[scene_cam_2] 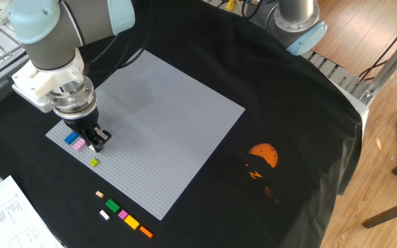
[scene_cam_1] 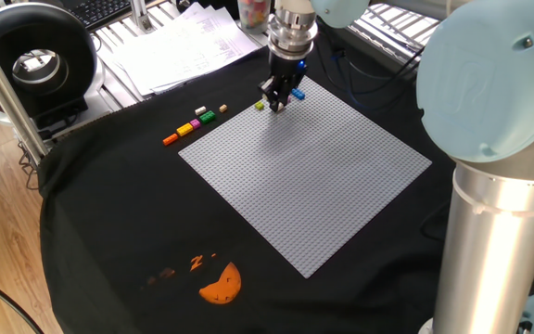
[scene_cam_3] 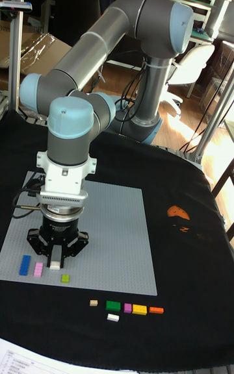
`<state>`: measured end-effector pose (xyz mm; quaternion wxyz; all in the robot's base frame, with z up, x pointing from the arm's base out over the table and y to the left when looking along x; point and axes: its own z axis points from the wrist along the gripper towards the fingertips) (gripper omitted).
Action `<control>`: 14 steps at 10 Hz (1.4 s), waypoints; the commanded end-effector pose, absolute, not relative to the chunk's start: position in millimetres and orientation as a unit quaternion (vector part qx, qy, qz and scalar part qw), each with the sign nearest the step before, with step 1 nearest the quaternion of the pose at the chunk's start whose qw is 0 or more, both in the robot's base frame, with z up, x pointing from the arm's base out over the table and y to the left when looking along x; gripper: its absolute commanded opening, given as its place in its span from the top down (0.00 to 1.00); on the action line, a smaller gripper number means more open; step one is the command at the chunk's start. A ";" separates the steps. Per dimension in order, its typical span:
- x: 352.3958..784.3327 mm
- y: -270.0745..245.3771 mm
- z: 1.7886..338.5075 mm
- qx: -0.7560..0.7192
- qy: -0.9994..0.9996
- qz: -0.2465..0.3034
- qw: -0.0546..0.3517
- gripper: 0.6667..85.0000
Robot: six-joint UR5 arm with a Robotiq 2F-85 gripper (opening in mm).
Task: Build with small Lego blocks
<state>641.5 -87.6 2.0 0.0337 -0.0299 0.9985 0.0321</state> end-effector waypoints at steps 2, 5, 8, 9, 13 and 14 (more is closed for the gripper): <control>641.4 -90.2 3.8 -0.030 0.998 0.034 0.037 0.90; 639.8 -91.0 4.3 -0.032 0.998 0.035 0.037 0.90; 632.3 -90.1 10.3 -0.035 0.998 0.036 0.025 0.90; 632.8 -89.4 7.3 -0.036 0.998 0.037 0.024 0.90; 635.7 -90.2 3.4 -0.039 0.998 0.035 0.028 0.90; 635.7 -91.0 3.3 -0.040 0.998 0.034 0.028 0.90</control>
